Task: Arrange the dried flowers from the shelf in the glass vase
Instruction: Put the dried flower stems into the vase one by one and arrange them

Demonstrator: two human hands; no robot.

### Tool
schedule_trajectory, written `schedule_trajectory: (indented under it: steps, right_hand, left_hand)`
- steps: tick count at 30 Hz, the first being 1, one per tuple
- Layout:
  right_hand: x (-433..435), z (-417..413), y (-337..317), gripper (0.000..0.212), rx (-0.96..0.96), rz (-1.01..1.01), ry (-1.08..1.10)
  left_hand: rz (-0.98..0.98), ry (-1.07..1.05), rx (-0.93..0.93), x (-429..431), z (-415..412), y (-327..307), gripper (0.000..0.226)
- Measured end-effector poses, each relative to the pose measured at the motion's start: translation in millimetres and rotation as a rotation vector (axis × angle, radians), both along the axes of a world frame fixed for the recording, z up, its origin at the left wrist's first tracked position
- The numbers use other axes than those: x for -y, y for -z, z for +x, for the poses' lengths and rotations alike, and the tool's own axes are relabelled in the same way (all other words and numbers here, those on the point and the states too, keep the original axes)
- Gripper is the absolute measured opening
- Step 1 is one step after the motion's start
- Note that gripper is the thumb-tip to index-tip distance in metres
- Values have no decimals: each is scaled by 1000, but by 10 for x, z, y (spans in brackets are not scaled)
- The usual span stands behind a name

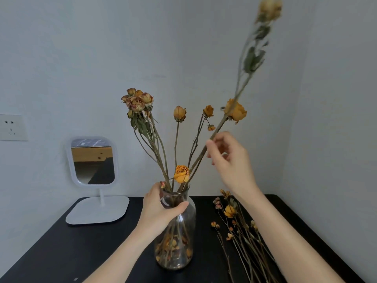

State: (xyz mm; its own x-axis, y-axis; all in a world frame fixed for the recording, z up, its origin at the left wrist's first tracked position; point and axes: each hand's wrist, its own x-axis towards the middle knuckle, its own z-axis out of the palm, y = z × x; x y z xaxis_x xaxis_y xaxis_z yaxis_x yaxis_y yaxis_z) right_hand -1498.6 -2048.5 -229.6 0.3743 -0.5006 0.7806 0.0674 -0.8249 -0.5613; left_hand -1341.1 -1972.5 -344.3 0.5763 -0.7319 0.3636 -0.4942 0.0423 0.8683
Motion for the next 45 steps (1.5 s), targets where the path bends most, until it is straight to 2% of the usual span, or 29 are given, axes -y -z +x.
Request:
schedule_trajectory:
  steps: [1, 4, 8, 12, 14, 16, 20, 27, 33, 37, 43, 45]
  right_hand:
    - [-27, 23, -10, 4, -47, -45, 53]
    - [-82, 118, -37, 17, -202, -96, 192]
    - [-123, 247, -8, 23, -360, -12, 242]
    - [-123, 308, 75, 23, -516, 112, 190]
    - [-130, 305, 46, 24, -496, 192, 127]
    - [-125, 291, -28, 26, -372, 249, 74]
    - [-132, 292, -138, 23, -252, 243, 33]
    - [-171, 402, -126, 22, -463, 225, 70]
    - [-194, 384, -188, 13, -401, 247, 95]
    - [-231, 385, -176, 6, -492, 252, 61]
    - [-252, 445, -198, 8, -555, 232, 78]
    - [-265, 461, -198, 15, -568, 227, 85]
  left_hand:
    - [-4, -1, 2, -3, -3, 1, 63]
    - [-25, -1, 16, -9, -12, 1, 62]
    - [-29, -5, 37, -8, -27, -5, 66]
    - [-28, -6, 34, -11, -30, -2, 66]
    - [-24, -3, 27, -15, -25, 4, 66]
    - [-24, -2, 20, -14, -23, 7, 65]
    - [-23, -4, 24, -10, -26, 3, 62]
    - [-7, 65, -2, -60, 11, 16, 48]
    - [52, 109, -14, -108, 38, -9, 45]
    - [75, 138, -19, -103, 58, -17, 46]
    - [117, 156, -11, -113, 82, -57, 51]
    - [133, 161, -3, -120, 95, -80, 50]
